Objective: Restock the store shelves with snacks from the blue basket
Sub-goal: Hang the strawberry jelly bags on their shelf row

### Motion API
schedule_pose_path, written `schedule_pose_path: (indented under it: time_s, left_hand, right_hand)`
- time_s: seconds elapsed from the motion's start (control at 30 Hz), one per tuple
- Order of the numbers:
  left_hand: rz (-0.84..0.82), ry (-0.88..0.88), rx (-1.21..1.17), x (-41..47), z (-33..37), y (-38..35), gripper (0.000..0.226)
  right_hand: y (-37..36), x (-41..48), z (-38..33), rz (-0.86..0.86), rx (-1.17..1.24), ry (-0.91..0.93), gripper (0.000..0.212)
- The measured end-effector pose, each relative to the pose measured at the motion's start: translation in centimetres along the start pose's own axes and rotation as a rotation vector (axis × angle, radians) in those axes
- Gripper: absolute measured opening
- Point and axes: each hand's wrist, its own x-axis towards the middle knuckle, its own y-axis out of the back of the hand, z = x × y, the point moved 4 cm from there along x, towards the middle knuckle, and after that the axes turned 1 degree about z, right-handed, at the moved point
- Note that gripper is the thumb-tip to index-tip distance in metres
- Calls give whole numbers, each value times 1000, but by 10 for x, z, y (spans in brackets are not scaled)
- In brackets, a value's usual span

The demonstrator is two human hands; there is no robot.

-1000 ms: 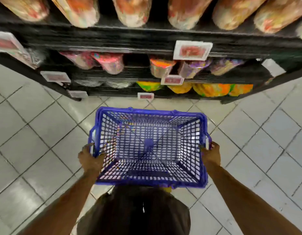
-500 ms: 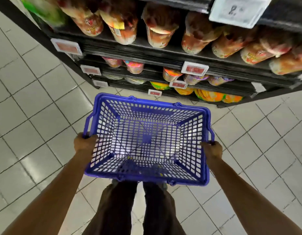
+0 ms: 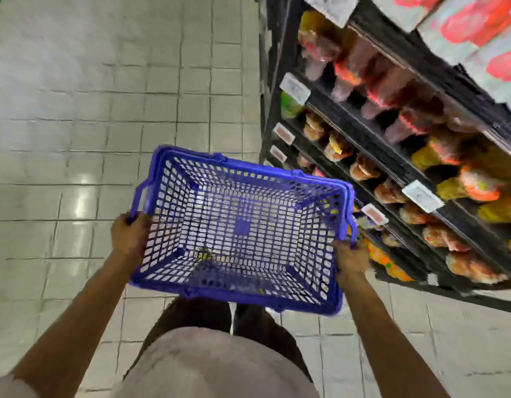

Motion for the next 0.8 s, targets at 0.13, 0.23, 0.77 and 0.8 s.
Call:
schedule_pose_path:
  time_s: [0.13,0.23,0.77,0.8]
  left_hand:
    - [129,77,-133,19,-10,75,22]
    - [170,146,-228,45,-21,117,20]
    - [473,385,-579,241,70,245,9]
    - [486,387,-584,259,80,247,13]
  right_hand:
    - [-71,-29,-70,-157,-67,112,9]
    - [-139,-56,-120,-215,-30,160,11]
    - [-467,-168,-383,-481,-132,357,21]
    - [-487,-169,-396,-500,-108,323,20]
